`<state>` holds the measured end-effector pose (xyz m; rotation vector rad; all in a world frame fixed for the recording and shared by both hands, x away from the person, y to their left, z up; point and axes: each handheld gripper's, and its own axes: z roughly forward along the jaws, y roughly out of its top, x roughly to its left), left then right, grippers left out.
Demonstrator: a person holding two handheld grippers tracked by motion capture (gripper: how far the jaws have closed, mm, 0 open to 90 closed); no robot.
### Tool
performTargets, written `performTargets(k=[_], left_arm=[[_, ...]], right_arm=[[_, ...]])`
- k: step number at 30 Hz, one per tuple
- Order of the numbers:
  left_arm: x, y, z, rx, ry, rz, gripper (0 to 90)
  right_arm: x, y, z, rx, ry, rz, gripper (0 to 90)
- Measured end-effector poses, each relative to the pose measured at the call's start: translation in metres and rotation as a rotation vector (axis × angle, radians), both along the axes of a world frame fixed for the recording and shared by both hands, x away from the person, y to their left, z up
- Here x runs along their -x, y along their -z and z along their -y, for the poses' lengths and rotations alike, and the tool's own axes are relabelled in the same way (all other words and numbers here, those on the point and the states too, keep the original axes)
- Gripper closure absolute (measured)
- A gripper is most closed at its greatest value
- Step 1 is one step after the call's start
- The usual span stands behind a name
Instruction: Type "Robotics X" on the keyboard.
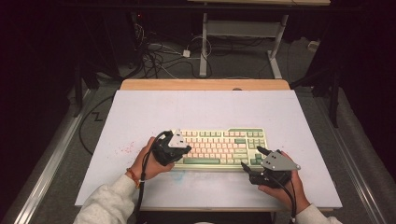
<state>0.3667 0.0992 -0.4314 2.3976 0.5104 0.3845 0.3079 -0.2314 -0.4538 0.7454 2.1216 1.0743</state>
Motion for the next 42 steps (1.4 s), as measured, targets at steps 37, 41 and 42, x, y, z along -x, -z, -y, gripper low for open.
performTargets(k=[37, 41, 42], left_arm=[[-0.007, 0.004, 0.030, -0.003, 0.023, 0.071, 75.8], [0.000, -0.003, 0.020, 0.037, 0.004, 0.139, 60.0], [0.002, -0.004, 0.017, 0.056, -0.004, 0.153, 52.8]], right_arm=[[-0.001, 0.002, 0.000, 0.016, -0.004, -0.011, 25.6], [-0.002, 0.002, 0.001, 0.013, 0.000, -0.013, 25.6], [-0.002, 0.001, 0.001, 0.014, 0.000, -0.013, 25.7]])
